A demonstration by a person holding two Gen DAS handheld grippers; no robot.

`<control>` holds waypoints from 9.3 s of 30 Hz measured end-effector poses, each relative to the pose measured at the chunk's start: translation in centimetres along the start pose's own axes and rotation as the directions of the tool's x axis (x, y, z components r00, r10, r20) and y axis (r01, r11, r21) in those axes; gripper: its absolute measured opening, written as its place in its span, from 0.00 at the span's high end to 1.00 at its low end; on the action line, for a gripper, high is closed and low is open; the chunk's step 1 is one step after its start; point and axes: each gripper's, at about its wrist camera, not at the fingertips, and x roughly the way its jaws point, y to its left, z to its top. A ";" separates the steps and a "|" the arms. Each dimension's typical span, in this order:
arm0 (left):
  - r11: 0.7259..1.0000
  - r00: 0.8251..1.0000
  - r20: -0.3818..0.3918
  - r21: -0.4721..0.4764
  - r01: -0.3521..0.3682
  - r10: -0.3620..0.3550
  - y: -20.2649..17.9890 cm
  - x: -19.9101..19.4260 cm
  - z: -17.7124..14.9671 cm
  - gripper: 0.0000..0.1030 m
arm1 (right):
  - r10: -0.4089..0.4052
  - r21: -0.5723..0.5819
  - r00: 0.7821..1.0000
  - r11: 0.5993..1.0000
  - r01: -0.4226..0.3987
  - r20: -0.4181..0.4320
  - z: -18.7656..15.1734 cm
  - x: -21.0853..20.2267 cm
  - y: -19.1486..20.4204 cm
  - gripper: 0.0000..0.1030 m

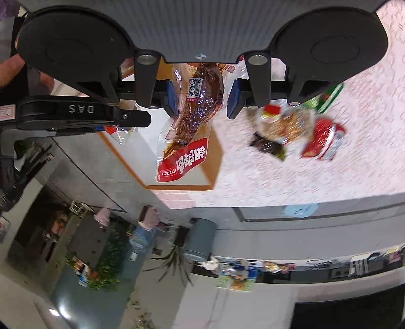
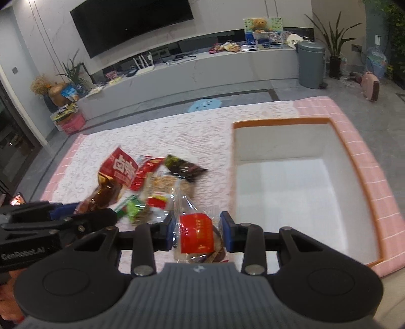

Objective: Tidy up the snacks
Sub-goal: 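Carry both packs over the orange box and open both tools to drop them, then move both open tools back over the snack pile, then grasp the green sausage with the left tool while the right tool grasps the bread bag, then carry the sausage and bread bag over the box and release both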

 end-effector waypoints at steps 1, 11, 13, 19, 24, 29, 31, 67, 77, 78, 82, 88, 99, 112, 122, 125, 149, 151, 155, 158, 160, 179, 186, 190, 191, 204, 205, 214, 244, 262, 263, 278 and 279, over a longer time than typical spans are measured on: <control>1.000 1.000 -0.004 0.010 0.008 -0.008 -0.5 0.6 0.2 0.56 | -0.016 -0.005 1.000 1.000 0.016 -0.004 0.3 0.0 -0.6 0.66; 0.995 0.988 -0.122 0.031 0.098 -0.093 -4.7 7.9 2.3 0.55 | -0.122 -0.051 0.984 0.992 0.116 -0.128 1.8 2.6 -6.6 0.66; 0.995 0.983 -0.155 0.032 0.099 -0.093 -5.4 9.4 2.4 0.56 | -0.142 -0.084 0.978 0.988 0.130 -0.154 1.8 3.7 -7.4 0.66; 0.992 0.964 -0.256 0.071 0.100 -0.079 -6.8 13.6 2.3 0.55 | -0.179 -0.214 0.957 0.968 0.130 -0.228 1.1 6.5 -9.6 0.66; 0.991 0.945 -0.319 0.088 0.103 -0.070 -7.6 16.2 2.1 0.56 | -0.182 -0.253 0.940 0.961 0.109 -0.287 1.0 8.9 -11.2 0.66; 0.990 0.927 -0.368 0.088 0.107 -0.068 -8.1 18.3 2.1 0.79 | -0.193 -0.311 0.924 0.947 0.086 -0.330 0.5 10.9 -12.1 0.66; 0.989 0.927 -0.371 0.106 0.107 -0.060 -8.4 18.9 2.0 0.80 | -0.189 -0.325 0.919 0.943 0.072 -0.346 0.3 11.5 -12.3 0.66; 0.991 0.960 -0.277 0.109 0.083 -0.050 -6.5 12.3 1.6 0.79 | -0.272 -0.365 0.876 0.923 0.121 -0.398 0.7 9.1 -7.8 0.33; 0.983 0.984 -0.178 0.181 0.022 0.011 -5.3 8.0 1.1 0.78 | -0.262 -0.373 0.928 0.915 0.153 -0.263 0.4 5.2 -3.7 0.31; 0.983 0.986 -0.169 0.181 0.012 0.019 -5.0 7.5 1.0 0.78 | -0.252 -0.368 0.935 0.918 0.150 -0.248 0.3 4.9 -3.2 0.30; 0.984 0.989 -0.136 0.171 -0.039 0.063 -3.1 6.1 0.2 0.77 | -0.183 -0.310 0.966 0.943 0.121 -0.180 0.5 4.0 -1.5 0.30; 0.985 0.987 -0.108 0.136 -0.107 0.122 0.5 4.3 -0.5 0.76 | -0.118 -0.224 0.987 0.970 0.090 -0.112 0.2 4.1 1.6 0.30; 0.985 0.979 -0.108 0.023 -0.171 0.172 7.1 2.8 -0.8 0.74 | -0.064 -0.269 0.987 0.963 0.023 -0.145 1.0 6.7 8.4 0.29; 0.970 0.973 -0.133 -0.134 -0.204 0.187 15.7 3.3 -1.5 0.72 | -0.065 -0.119 0.991 0.991 0.052 -0.113 5.9 12.3 13.3 0.27; 0.970 0.976 -0.157 -0.171 -0.176 0.150 19.8 6.1 -2.6 0.72 | -0.058 -0.100 0.994 0.994 0.049 -0.095 3.8 18.6 13.7 0.29; 0.977 0.977 -0.159 -0.138 -0.163 0.140 20.2 6.9 -2.7 0.70 | -0.069 -0.109 0.993 0.992 0.058 -0.097 2.4 20.1 12.8 0.36; 0.975 0.956 -0.197 0.087 -0.205 0.219 21.0 11.8 -5.4 0.58 | -0.083 -0.168 0.995 0.983 0.073 -0.056 0.5 23.5 9.5 0.25; 0.974 0.957 -0.186 0.086 -0.208 0.221 21.2 11.8 -5.4 0.58 | -0.074 -0.151 0.994 0.987 0.062 -0.074 0.6 24.0 9.4 0.25; 0.969 0.957 -0.168 0.113 -0.221 0.238 20.8 11.9 -5.5 0.60 | -0.071 -0.144 0.993 0.988 0.057 -0.094 0.4 24.5 9.5 0.27; 0.963 0.954 -0.163 0.143 -0.229 0.251 20.3 12.1 -5.6 0.64 | -0.089 -0.151 0.991 0.986 0.074 -0.100 0.2 24.8 9.7 0.31; 0.963 0.955 -0.164 0.147 -0.225 0.248 20.2 12.2 -5.6 0.67 | -0.093 -0.149 0.990 0.986 0.077 -0.103 0.1 24.9 9.7 0.32; 0.972 0.961 -0.147 0.004 -0.235 0.233 21.4 10.5 -4.5 0.76 | -0.101 -0.195 0.993 0.977 0.086 -0.065 -0.4 22.7 10.6 0.52; 0.971 0.966 -0.115 -0.046 -0.237 0.230 20.4 8.9 -4.0 0.76 | -0.102 -0.202 0.993 0.975 0.088 -0.062 -0.3 21.5 11.0 0.54; 0.969 0.969 -0.099 -0.080 -0.233 0.225 19.9 7.9 -4.0 0.76 | -0.069 -0.192 0.997 0.980 0.059 -0.042 0.1 20.2 11.4 0.54; 0.970 0.971 -0.091 -0.083 -0.228 0.221 19.6 7.6 -4.0 0.76 | -0.058 -0.189 0.998 0.981 0.050 -0.037 0.2 19.8 11.5 0.55; 0.981 0.987 -0.047 -0.116 -0.158 0.153 15.1 4.0 -2.6 0.76 | 0.066 -0.116 0.997 0.991 -0.069 -0.027 1.7 13.7 11.2 0.56; 0.982 0.988 -0.049 -0.111 -0.153 0.148 14.6 3.8 -2.5 0.76 | 0.075 -0.107 0.996 0.991 -0.079 -0.038 1.8 13.2 10.9 0.56; 0.994 0.997 -0.017 -0.074 -0.075 0.074 9.2 1.6 0.4 0.76 | 0.086 -0.076 0.996 0.993 -0.087 -0.017 4.0 6.7 7.5 0.56; 0.978 0.971 -0.226 0.173 0.113 -0.072 -5.9 14.5 3.5 0.76 | -0.219 -0.045 0.964 0.976 0.215 -0.150 3.4 4.1 -8.7 0.56; 0.928 0.955 -0.295 0.360 0.092 0.020 -8.3 19.8 2.5 0.76 | -0.262 -0.202 0.927 0.956 0.211 -0.269 2.9 11.0 -11.0 0.56; 0.926 0.954 -0.299 0.365 0.096 0.019 -8.3 20.0 2.4 0.76 | -0.260 -0.206 0.926 0.956 0.208 -0.274 2.8 11.2 -11.1 0.56; 0.870 0.949 -0.298 0.490 0.060 0.102 -9.2 21.8 1.0 0.75 | -0.285 -0.273 0.896 0.942 0.196 -0.340 1.8 14.1 -11.4 0.52; 0.871 0.950 -0.298 0.488 0.063 0.098 -9.1 21.8 1.1 0.75 | -0.292 -0.278 0.893 0.939 0.200 -0.343 1.8 14.2 -11.3 0.52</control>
